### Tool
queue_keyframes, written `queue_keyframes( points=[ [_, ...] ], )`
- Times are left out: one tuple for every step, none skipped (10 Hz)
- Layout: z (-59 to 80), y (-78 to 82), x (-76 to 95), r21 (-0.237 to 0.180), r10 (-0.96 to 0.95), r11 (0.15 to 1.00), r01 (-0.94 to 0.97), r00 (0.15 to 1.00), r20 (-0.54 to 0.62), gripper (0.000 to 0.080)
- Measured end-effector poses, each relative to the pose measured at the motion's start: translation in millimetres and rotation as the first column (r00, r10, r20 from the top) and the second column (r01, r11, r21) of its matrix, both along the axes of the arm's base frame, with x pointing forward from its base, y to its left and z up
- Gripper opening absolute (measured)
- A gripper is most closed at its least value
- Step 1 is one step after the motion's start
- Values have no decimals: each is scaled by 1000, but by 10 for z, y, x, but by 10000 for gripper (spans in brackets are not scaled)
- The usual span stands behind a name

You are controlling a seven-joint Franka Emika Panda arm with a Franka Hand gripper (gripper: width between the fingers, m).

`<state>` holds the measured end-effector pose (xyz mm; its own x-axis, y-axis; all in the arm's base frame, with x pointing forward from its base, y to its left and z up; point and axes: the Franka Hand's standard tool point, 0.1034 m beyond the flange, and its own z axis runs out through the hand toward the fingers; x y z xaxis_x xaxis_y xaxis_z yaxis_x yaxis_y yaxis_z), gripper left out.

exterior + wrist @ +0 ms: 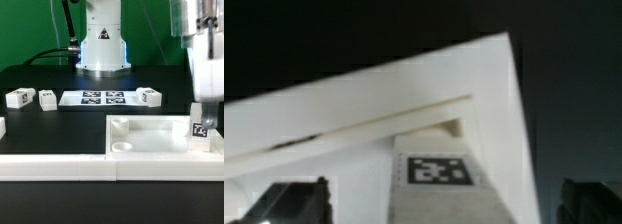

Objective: Assemble square table

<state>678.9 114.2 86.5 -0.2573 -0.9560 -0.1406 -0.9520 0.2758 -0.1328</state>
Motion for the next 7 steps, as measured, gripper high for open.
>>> queue_keyframes(
  points=[
    [210, 40, -19, 13, 14, 1000, -14, 1000, 20, 648],
    [330, 40, -34, 18, 10, 1000, -10, 999, 42, 648],
    [319, 37, -47, 17, 9, 1000, -10, 999, 39, 649],
    [301, 38, -49, 16, 10, 1000, -11, 999, 37, 649],
    [296, 37, -50, 16, 10, 1000, -11, 999, 36, 649],
    [293, 37, -51, 16, 10, 1000, -11, 999, 36, 649],
    [291, 37, -52, 16, 10, 1000, -11, 999, 36, 649]
  ],
)
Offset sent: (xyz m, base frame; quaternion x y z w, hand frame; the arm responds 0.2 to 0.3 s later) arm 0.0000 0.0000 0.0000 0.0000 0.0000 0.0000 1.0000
